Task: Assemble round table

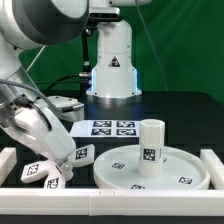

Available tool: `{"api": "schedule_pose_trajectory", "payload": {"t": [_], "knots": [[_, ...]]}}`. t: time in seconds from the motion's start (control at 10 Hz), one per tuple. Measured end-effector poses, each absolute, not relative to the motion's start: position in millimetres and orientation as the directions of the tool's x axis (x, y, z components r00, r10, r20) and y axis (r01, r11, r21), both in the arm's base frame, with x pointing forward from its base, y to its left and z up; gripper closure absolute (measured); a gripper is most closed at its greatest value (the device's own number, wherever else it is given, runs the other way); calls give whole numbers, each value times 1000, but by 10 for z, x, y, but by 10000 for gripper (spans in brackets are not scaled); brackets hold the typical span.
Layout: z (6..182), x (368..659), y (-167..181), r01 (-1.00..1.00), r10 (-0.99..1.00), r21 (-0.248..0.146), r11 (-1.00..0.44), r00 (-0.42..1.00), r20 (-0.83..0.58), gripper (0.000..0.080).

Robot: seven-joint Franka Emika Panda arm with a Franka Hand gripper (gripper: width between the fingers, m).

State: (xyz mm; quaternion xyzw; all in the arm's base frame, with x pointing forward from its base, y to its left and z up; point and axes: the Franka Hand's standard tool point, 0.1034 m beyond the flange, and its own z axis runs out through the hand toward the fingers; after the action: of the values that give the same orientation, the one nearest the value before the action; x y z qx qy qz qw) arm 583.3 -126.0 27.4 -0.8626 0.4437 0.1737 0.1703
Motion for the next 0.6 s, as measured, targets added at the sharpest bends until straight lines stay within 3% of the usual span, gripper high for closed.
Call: {"api": "schedule_pose_trajectory", "payload": {"t": [0.6], "knots": [[248, 5842, -1170, -826, -703, -138, -547, 542, -460, 173]]}}
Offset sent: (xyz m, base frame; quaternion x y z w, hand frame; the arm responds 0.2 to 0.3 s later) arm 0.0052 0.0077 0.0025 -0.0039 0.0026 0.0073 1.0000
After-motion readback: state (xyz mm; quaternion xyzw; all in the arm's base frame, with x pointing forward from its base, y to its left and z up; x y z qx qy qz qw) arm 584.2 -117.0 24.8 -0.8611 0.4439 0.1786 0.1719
